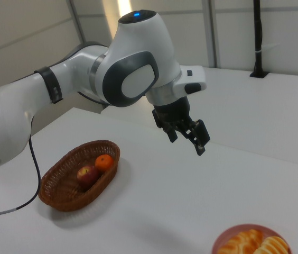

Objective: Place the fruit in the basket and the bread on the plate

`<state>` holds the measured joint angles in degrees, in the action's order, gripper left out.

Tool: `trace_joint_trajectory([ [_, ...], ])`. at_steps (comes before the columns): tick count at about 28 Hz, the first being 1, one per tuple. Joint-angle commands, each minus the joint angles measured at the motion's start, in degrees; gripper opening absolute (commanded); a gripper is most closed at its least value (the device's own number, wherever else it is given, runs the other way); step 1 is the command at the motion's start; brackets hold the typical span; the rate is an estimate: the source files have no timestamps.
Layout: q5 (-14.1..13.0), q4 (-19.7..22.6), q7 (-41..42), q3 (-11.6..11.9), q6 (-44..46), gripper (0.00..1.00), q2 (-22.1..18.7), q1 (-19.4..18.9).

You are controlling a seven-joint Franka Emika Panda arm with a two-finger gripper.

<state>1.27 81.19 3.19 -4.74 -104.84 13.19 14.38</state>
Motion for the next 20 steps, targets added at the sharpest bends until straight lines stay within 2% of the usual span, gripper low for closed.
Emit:
trace_joint_trajectory([
  [1, -0.47, 0.73, 2.51, 0.61, 1.83, 1.0, -1.33, -0.15],
  [20, -0.47, 0.73, 2.61, 0.61, 2.97, 1.0, -1.85, -0.14],
])
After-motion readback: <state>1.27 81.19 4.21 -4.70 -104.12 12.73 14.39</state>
